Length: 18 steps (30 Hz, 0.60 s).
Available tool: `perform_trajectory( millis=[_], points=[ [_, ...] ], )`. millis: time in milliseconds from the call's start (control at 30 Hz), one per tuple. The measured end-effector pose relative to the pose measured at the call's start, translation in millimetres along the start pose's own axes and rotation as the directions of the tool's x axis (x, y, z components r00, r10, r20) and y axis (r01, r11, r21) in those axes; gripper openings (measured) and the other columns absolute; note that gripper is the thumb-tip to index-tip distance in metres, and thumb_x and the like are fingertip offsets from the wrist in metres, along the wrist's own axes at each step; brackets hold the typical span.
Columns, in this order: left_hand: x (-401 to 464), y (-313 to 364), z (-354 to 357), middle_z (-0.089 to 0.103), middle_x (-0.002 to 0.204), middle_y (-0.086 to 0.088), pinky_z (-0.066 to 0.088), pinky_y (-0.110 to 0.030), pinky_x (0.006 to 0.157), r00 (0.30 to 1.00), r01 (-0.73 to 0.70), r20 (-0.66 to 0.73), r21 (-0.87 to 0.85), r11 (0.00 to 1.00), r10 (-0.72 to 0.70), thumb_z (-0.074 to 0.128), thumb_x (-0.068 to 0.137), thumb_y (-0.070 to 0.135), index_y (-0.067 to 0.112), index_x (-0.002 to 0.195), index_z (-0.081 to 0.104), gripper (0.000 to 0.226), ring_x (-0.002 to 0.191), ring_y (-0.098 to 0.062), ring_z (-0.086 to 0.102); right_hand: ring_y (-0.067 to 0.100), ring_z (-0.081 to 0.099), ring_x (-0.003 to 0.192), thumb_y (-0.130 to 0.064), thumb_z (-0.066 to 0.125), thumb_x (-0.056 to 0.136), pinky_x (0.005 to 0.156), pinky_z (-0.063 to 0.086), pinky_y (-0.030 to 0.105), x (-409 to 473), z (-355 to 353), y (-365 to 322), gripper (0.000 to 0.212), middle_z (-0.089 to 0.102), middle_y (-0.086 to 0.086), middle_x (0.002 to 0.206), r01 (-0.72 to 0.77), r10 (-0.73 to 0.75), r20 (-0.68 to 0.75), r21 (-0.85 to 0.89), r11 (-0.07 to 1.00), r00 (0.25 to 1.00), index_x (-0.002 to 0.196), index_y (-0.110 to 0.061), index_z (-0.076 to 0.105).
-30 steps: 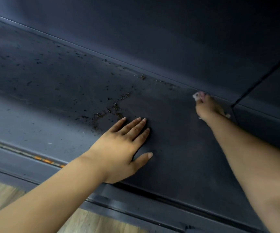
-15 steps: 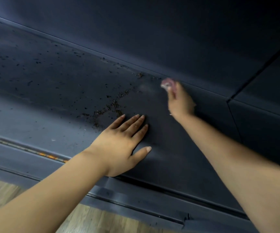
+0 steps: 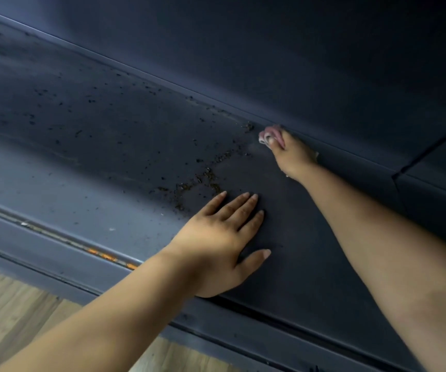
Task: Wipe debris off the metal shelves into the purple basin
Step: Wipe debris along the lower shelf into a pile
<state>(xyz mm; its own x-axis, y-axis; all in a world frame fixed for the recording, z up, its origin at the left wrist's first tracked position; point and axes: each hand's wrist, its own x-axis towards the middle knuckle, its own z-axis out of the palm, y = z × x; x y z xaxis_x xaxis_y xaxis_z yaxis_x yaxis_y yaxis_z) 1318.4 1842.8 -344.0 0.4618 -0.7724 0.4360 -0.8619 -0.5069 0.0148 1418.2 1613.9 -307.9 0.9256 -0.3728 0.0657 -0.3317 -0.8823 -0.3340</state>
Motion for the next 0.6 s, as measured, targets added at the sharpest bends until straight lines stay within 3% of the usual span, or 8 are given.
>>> perform_trajectory(
  millis=[167, 233, 333, 433, 533, 600],
  points=[
    [-0.2, 0.8, -2.4, 0.053, 0.136, -0.018, 0.031, -0.054, 0.106, 0.999, 0.016, 0.039, -0.008, 1.000, -0.016, 0.014, 0.098, 0.050, 0.005, 0.129, 0.059, 0.070, 0.127, -0.030, 0.050, 0.026, 0.037, 0.134, -0.039, 0.033, 0.101, 0.106, 0.030, 0.032, -7.5, -0.9, -19.3, 0.046, 0.040, 0.004, 0.148, 0.109, -0.109, 0.051, 0.002, 0.994, 0.993, 0.145, -0.025, 0.034],
    [-0.2, 1.8, -3.3, 0.054, 0.135, -0.018, 0.032, -0.054, 0.106, 0.999, 0.021, 0.048, -0.023, 1.000, -0.020, 0.022, 0.096, 0.049, 0.004, 0.128, 0.060, 0.066, 0.127, -0.030, 0.051, 0.023, 0.038, 0.134, -0.038, 0.034, 0.101, 0.103, 0.031, 0.030, -18.4, 0.2, -29.4, 0.046, 0.040, 0.002, 0.148, 0.187, -0.187, 0.077, 0.016, 0.982, 0.979, 0.145, -0.026, 0.032],
    [-0.4, 3.7, -6.7, 0.055, 0.134, -0.018, 0.035, -0.054, 0.106, 0.999, 0.023, 0.046, -0.048, 0.999, -0.020, 0.030, 0.094, 0.046, 0.004, 0.126, 0.061, 0.061, 0.125, -0.031, 0.052, 0.022, 0.046, 0.128, -0.038, 0.038, 0.101, 0.093, 0.035, 0.026, -35.3, 6.4, -46.8, 0.045, 0.048, 0.002, 0.141, 0.262, -0.274, 0.108, 0.115, 0.958, 0.956, 0.144, -0.026, 0.035],
    [-3.0, 5.3, -15.3, 0.059, 0.129, -0.019, 0.041, -0.052, 0.104, 0.999, 0.025, 0.049, -0.077, 0.997, -0.021, 0.031, 0.096, 0.041, 0.003, 0.121, 0.064, 0.057, 0.121, -0.032, 0.056, 0.022, 0.054, 0.117, -0.031, 0.043, 0.099, 0.098, 0.043, 0.036, -53.7, 13.9, -58.0, 0.038, 0.058, 0.005, 0.129, 0.294, -0.338, 0.139, 0.265, 0.918, 0.931, 0.136, -0.021, 0.046],
    [-17.6, 4.2, -30.2, 0.059, 0.129, -0.018, 0.040, -0.046, 0.106, 0.996, 0.056, 0.075, -0.077, 0.995, -0.051, 0.026, 0.099, 0.039, 0.003, 0.122, 0.064, 0.057, 0.122, -0.032, 0.055, 0.022, 0.060, 0.107, -0.027, 0.043, 0.099, 0.091, 0.048, 0.043, -68.2, 6.2, -54.0, 0.029, 0.064, 0.003, 0.119, 0.266, -0.315, 0.087, 0.351, 0.898, 0.945, 0.126, -0.021, 0.052],
    [-34.1, -3.6, -43.3, 0.057, 0.132, -0.017, 0.032, -0.041, 0.110, 0.993, 0.086, 0.081, -0.062, 0.994, -0.081, 0.026, 0.099, 0.040, 0.004, 0.123, 0.063, 0.057, 0.124, -0.031, 0.053, 0.025, 0.063, 0.097, -0.030, 0.042, 0.099, 0.083, 0.051, 0.044, -74.1, -4.5, -33.2, 0.030, 0.066, 0.004, 0.111, 0.235, -0.243, -0.010, 0.303, 0.924, 0.970, 0.126, -0.021, 0.053]
  ],
)
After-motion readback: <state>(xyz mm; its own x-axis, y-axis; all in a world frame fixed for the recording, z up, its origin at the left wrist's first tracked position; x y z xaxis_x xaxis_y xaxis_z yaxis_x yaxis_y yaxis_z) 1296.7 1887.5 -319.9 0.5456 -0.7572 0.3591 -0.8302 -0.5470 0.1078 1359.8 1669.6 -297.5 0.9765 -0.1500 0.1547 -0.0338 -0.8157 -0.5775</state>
